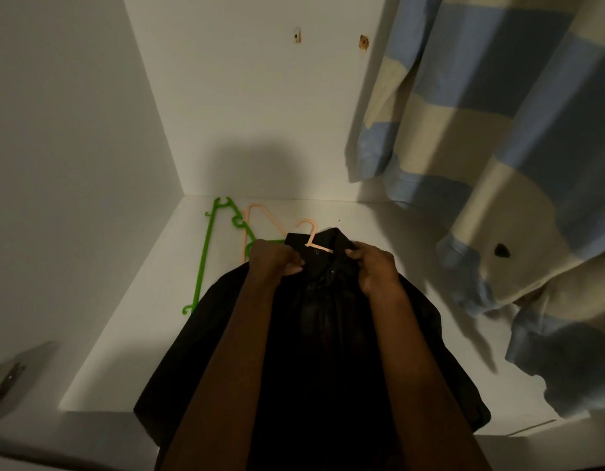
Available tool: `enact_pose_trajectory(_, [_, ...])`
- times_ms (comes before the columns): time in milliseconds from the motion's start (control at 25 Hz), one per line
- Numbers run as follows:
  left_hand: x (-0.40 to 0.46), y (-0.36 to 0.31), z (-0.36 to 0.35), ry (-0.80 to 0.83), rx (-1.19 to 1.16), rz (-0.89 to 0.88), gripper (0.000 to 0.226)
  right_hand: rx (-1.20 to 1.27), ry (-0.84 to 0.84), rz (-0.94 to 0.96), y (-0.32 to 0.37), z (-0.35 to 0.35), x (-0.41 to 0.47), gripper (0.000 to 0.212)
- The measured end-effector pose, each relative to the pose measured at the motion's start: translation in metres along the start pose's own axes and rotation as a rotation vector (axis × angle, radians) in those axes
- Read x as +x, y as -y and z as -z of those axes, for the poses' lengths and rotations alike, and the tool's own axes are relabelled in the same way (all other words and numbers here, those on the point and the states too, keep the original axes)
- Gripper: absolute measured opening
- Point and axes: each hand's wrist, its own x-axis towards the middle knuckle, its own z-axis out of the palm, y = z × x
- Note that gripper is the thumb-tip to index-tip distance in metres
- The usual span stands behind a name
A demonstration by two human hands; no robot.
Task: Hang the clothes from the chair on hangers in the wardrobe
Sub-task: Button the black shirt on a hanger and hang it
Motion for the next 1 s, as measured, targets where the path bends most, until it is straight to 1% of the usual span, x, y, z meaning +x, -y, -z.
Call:
enact_pose_trajectory(80, [-0.003,0.009,0.003,0.027,-0.102,-0.042,0.025,0.147,0.079,-0.013,-0.002,0.009,0.003,0.048])
enact_pose_trajectory(120, [-0.004,0.013,0.004,0.043,-0.147,-0.064,0.035,0.152,0.1,0.001,-0.002,0.013,0.003,0.054])
enact_pose_trajectory(160, [-0.006,0.017,0.005,0.05,-0.151,-0.095,0.047,0.079,0.106,0.039,-0.004,0.016,0.003,0.059])
enact_pose_trajectory(200, [-0.008,0.021,0.006,0.023,-0.08,-0.146,0.057,-0.087,0.096,0.109,-0.005,0.018,0.0,0.061])
enact_pose_trajectory(280, [-0.011,0.025,0.007,-0.079,0.217,-0.303,0.066,-0.466,0.015,0.263,-0.008,0.021,-0.002,0.06])
enact_pose_trajectory(360, [-0.015,0.022,0.011,-0.204,0.484,-0.468,0.06,-0.742,-0.104,0.429,-0.001,0.023,-0.003,0.046])
enact_pose_trajectory(400, [-0.017,0.019,0.015,-0.265,0.615,-0.529,0.056,-0.889,-0.162,0.503,0.006,0.026,-0.003,0.038])
enact_pose_trajectory(440, [-0.015,0.015,0.019,-0.315,0.78,-0.559,0.053,-1.079,-0.199,0.546,0.012,0.029,-0.002,0.034])
enact_pose_trajectory(480, [-0.012,0.011,0.023,-0.339,0.975,-0.563,0.049,-1.296,-0.203,0.53,0.019,0.033,0.001,0.035])
enact_pose_trajectory(520, [-0.007,0.008,0.027,-0.322,1.148,-0.537,0.045,-1.487,-0.176,0.452,0.024,0.037,0.003,0.038])
enact_pose_trajectory(560, [-0.001,0.008,0.032,-0.275,1.233,-0.501,0.04,-1.604,-0.135,0.358,0.027,0.041,0.005,0.041])
enact_pose_trajectory(600, [0.003,0.009,0.034,-0.23,1.245,-0.48,0.034,-1.656,-0.103,0.302,0.029,0.044,0.005,0.04])
enact_pose_trajectory(640, [0.008,0.012,0.037,-0.207,1.233,-0.482,0.027,-1.676,-0.083,0.298,0.029,0.045,0.005,0.036])
enact_pose_trajectory(720, [0.01,0.02,0.039,-0.222,1.198,-0.577,0.021,-1.679,-0.059,0.343,0.029,0.048,0.004,0.031])
enact_pose_trajectory(800, [0.004,0.025,0.042,-0.239,1.041,-0.7,0.021,-1.596,-0.048,0.386,0.031,0.052,-0.003,0.029])
enact_pose_trajectory(880, [-0.012,0.024,0.048,-0.254,0.869,-0.762,0.019,-1.403,-0.036,0.459,0.031,0.06,-0.008,0.017])
enact_pose_trajectory(920, [-0.02,0.021,0.052,-0.268,0.832,-0.798,0.018,-1.294,-0.032,0.509,0.031,0.065,-0.01,0.012])
enact_pose_trajectory(1000, [-0.036,0.01,0.062,-0.266,0.768,-0.857,0.017,-1.048,0.005,0.602,0.034,0.074,-0.019,0.011])
